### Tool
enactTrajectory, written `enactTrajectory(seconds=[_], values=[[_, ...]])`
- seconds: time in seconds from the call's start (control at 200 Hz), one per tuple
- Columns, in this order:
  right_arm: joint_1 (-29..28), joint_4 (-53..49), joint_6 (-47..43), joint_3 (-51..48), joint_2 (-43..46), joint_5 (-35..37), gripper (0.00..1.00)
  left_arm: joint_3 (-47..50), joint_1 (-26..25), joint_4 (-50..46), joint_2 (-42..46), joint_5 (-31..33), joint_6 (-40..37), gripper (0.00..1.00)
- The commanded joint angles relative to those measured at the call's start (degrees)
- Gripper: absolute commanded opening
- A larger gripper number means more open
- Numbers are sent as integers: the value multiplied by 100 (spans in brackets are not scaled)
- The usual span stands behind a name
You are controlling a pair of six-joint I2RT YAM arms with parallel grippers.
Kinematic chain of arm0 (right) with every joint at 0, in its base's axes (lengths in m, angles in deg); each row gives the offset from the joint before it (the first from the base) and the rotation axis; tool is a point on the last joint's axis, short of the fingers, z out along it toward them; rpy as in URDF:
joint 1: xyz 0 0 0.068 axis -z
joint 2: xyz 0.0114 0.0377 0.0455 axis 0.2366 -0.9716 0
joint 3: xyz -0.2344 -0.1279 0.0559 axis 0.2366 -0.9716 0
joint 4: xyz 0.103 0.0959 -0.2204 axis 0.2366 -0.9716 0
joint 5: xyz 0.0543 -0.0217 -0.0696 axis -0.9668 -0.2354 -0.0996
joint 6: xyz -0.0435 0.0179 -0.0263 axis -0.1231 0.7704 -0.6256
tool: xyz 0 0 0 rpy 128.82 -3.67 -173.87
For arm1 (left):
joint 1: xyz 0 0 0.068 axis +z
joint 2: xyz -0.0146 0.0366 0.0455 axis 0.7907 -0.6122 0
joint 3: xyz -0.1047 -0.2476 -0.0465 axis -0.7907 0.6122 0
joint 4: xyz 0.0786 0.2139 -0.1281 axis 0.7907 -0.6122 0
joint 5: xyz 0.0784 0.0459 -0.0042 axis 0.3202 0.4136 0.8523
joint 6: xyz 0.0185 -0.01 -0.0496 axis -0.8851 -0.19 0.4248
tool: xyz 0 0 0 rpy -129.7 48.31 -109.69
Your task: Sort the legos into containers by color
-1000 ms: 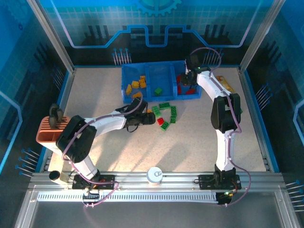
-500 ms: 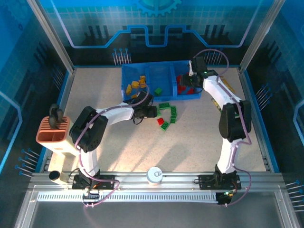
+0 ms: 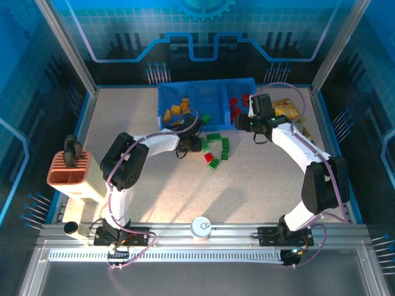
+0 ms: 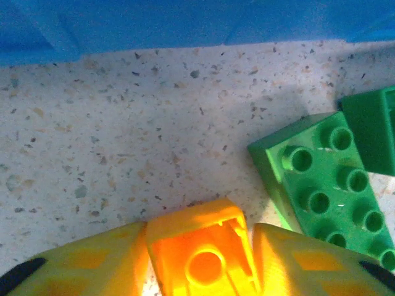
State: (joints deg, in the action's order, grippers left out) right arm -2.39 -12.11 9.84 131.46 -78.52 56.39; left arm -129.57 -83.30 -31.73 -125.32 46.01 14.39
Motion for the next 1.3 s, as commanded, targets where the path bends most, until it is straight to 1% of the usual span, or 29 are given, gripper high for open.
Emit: enactTrajectory(seconds=[0.0,0.055,0.13,0.23,0.3,0.405,0.515,0.63,0.735,0.765,0.8,0.82,0.84,0.865,0.9,0.955,1.045,1.296], values=[[-18,253,168,-155,298,-46,58,100,30,-215,100,155,-40,41],[-29,285,204,-239,360,-92,58,245,24,-212,335,164,-6,36],[-65,324,247,-351,440,-108,58,442,22,-162,825,165,34,32],[-203,374,272,-597,496,-130,58,544,99,-52,1528,435,-85,32],[-408,405,246,-796,474,-150,58,434,367,-35,1762,582,-184,33],[-887,470,176,-1093,439,-154,61,85,865,-108,1709,402,-272,32],[-1454,496,144,-1245,380,-118,65,-358,1176,-191,1360,437,-445,33],[-1929,470,103,-1162,119,-82,68,-783,1426,-241,921,288,-508,34],[-2189,299,45,-873,-273,29,70,-1097,1521,-254,611,198,-586,41],[-2229,264,36,-797,-389,43,70,-1165,1546,-256,554,150,-605,44],[-2262,199,8,-688,-534,50,70,-1235,1566,-267,517,101,-607,54],[-2280,165,-7,-630,-618,61,70,-1275,1575,-285,506,111,-608,66],[-2287,120,-28,-559,-695,87,70,-1304,1580,-312,505,110,-607,74],[-2301,75,-61,-484,-807,106,70,-1325,1576,-328,525,110,-628,80],[-2317,2,-125,-357,-947,142,70,-1322,1576,-334,580,96,-630,84],[-2337,-126,-206,-178,-1140,214,70,-1218,1575,-267,764,32,-633,86],[-2339,-165,-320,4,-1370,298,70,-904,1567,-118,1207,-80,-577,87],[-2341,-455,-601,664,-2025,467,69,732,1411,427,3037,-274,-235,87]])
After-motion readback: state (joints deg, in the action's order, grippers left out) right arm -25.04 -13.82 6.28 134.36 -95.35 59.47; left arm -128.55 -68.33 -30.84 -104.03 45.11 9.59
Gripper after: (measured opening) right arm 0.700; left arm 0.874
